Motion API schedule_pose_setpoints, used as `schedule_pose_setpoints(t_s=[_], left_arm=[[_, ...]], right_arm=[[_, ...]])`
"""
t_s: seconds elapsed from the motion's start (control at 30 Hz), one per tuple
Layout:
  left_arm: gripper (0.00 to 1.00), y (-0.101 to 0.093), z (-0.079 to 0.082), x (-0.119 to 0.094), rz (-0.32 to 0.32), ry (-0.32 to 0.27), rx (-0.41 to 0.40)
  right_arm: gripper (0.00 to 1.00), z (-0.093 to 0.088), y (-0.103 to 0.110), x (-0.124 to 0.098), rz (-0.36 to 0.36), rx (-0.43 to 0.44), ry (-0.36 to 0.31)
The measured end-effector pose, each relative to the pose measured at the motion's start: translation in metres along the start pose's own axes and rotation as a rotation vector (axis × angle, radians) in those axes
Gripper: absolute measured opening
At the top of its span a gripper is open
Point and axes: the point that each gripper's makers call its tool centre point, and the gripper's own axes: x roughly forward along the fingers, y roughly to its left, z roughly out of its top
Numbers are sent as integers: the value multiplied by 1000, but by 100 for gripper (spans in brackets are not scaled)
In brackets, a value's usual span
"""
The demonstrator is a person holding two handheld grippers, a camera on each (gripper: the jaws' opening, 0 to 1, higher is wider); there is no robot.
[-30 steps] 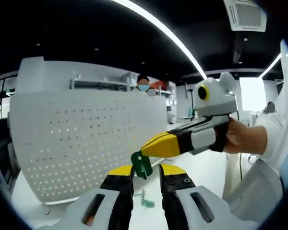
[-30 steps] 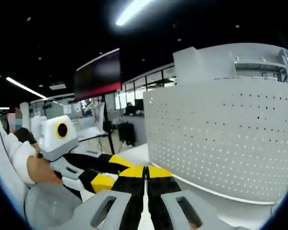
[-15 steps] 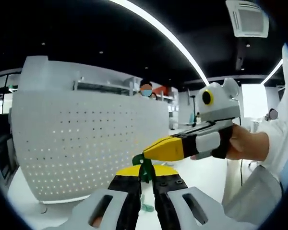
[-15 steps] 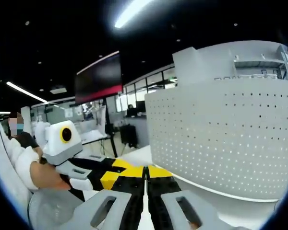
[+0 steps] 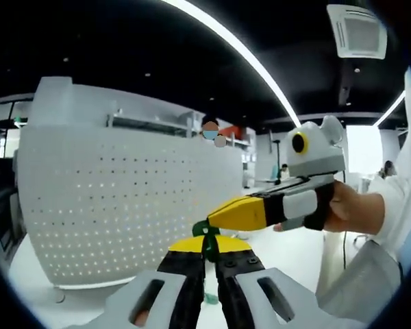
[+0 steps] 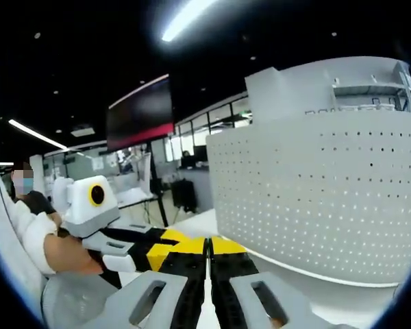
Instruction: Insert the hook assembly into the mounting plate slot until the hook locks in place.
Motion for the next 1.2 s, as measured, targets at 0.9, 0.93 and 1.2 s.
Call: schedule_pose_setpoints(t_s=[0.9,0.93,1.2], left_arm=[[3,3,2,-2,14,-2,59],[3,3,2,-2,16,-2,58],[2,6,4,-3,27,-10,57]], right_arm=[[2,-1,3,3,9,-36,-12],[2,-1,2,3,7,-41,-9],[0,-6,0,4,1,-49,12]])
